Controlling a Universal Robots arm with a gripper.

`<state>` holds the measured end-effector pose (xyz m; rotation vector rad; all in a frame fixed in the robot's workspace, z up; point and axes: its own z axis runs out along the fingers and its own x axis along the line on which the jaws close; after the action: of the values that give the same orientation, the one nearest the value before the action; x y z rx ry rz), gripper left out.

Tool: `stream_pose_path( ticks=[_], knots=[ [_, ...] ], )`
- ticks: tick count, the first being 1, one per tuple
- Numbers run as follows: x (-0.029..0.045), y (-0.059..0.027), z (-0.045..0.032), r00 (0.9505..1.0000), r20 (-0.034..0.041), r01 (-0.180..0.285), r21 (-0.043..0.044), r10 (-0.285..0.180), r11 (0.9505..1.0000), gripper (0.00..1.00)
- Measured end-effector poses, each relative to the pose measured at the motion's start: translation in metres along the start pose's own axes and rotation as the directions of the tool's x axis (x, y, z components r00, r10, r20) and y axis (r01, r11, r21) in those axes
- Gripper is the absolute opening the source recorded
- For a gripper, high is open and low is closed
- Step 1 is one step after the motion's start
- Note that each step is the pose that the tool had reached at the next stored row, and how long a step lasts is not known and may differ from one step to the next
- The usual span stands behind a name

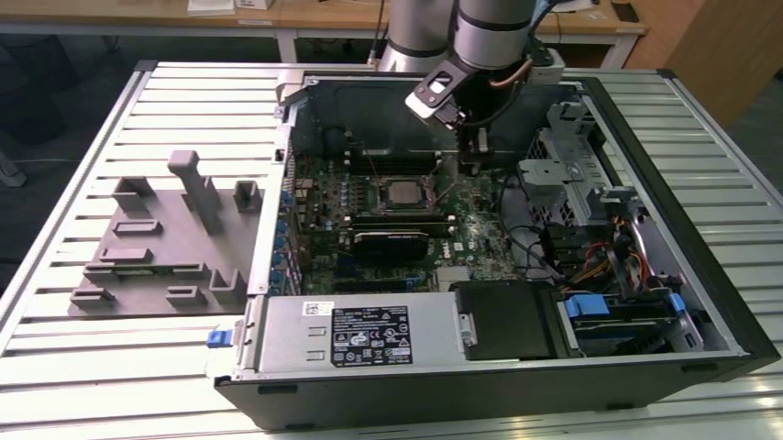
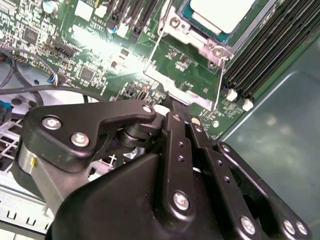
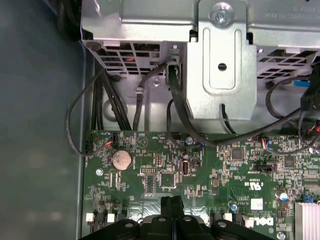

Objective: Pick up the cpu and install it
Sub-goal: 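Close the cpu cover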

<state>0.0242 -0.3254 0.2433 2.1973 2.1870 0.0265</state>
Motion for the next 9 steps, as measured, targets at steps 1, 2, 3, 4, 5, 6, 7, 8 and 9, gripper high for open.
stream_pose_path(
  ticks=[1,2,3,4,5,6,7,8,9],
  knots=[
    [0.0000,-0.0012,-0.0001,1.0000,0.0001,0.000,0.0000,0.000,1.0000,0.11],
    [0.0000,-0.0023,-0.0001,1.0000,0.0000,0.000,0.0000,0.000,1.0000,0.11],
    [0.0000,-0.0036,-0.0001,1.0000,0.0000,0.000,0.0000,0.000,1.0000,0.11],
    [0.0000,-0.0050,-0.0002,1.0000,-0.0001,0.000,0.0000,0.000,1.0000,0.11],
    [0.0000,-0.0063,-0.0003,1.0000,0.0000,0.000,0.0000,0.000,1.0000,0.11],
    [0.0000,-0.0076,-0.0003,1.0000,0.0000,0.000,0.0000,0.000,1.0000,0.11],
    [0.0000,-0.0091,-0.0004,1.0000,0.0000,0.000,0.0000,0.000,1.0000,0.11],
    [0.0000,-0.0105,-0.0004,1.0000,0.0000,0.000,0.0000,0.000,1.0000,0.11],
    [-0.0001,-0.0120,-0.0005,1.0000,0.0000,0.000,0.0000,0.000,1.0000,0.11]
  ],
)
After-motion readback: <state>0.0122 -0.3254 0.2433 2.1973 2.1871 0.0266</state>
